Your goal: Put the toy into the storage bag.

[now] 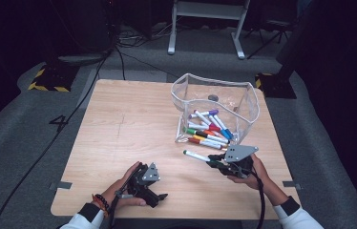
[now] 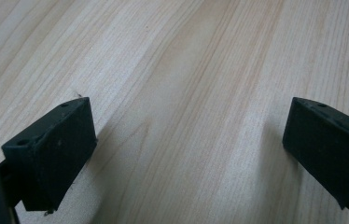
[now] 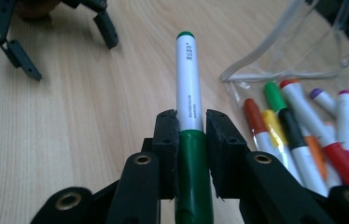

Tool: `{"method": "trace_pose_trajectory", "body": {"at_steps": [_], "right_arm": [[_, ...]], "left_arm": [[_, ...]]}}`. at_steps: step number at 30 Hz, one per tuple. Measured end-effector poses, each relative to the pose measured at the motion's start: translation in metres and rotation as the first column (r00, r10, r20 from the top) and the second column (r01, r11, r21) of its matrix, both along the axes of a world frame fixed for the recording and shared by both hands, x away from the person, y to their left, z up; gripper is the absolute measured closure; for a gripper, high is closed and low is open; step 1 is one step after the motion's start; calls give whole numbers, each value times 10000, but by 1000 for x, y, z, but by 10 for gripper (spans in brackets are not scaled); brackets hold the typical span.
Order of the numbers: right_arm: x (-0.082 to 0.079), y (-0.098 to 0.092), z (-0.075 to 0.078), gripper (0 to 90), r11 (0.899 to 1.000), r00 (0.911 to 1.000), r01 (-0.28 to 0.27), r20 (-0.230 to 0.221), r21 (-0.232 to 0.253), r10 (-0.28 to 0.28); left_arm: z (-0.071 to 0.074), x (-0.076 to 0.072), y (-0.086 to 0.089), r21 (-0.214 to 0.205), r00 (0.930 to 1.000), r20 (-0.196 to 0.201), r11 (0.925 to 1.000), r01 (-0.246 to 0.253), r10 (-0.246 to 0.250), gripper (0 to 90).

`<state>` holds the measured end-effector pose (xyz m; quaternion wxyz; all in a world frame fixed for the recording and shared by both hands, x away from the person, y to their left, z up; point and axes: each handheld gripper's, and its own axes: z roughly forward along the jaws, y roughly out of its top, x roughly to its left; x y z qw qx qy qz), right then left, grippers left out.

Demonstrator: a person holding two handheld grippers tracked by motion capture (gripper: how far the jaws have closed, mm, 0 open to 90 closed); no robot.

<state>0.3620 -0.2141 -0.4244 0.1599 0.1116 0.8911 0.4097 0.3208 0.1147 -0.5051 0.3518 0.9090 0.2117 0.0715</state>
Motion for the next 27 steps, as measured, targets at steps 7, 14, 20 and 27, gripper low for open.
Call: {"method": "trace_pose_trajectory", "body": {"at_steps": [7,14,20,27], "right_arm": [[6,-10,33,747,9994,9985,121,521,313,-137],[11,-16,67,747,9991,9930,283,1139,329,-319],[17,-21,93,748,9977,9859,456,1585,501,-530],[33,-31,123,748,9933,9770,869,1885,759,-999]], "left_arm": [[0,0,0,18,10000,-1,10000,-22,22,30],[0,0,0,0,10000,0,10000,-2,2,29],[0,0,0,-5,10000,-2,10000,-4,4,29],[0,0,0,-5,10000,-3,10000,-7,7,29]]}}
